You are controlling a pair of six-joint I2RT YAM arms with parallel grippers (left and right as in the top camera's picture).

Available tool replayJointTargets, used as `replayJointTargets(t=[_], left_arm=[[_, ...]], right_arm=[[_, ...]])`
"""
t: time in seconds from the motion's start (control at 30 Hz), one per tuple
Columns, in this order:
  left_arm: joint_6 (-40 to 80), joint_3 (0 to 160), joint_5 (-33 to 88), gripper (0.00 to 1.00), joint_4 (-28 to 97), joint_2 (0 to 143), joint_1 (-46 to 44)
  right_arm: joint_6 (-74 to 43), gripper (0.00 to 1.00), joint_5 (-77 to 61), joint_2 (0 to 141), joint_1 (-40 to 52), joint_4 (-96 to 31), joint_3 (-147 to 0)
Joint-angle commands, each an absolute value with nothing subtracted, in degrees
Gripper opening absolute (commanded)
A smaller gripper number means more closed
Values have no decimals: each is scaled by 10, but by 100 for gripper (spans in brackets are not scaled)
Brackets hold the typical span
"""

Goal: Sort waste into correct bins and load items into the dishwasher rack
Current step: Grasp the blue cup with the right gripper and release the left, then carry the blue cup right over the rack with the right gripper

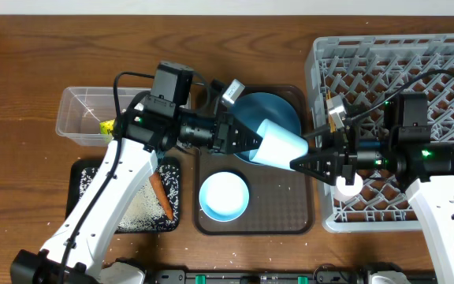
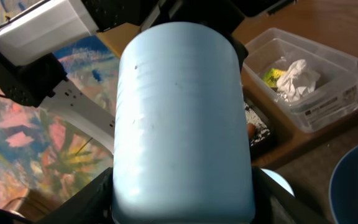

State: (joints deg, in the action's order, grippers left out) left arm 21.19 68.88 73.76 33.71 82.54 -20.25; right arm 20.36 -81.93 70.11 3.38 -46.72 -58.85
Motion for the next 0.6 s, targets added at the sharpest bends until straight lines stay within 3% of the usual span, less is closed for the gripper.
replayJointTargets(t=[0.0,0.2,0.57], left_arm=[[178,687,717,7,365,826,-207],[176,687,657,8,407,826,-207],[176,687,522,36,407,826,-206]], right_arm=[[193,43,-832,696,26,-445,-589],[122,42,-792,696,26,-396,-589],[90,38,-679,696,26,-396,-589]])
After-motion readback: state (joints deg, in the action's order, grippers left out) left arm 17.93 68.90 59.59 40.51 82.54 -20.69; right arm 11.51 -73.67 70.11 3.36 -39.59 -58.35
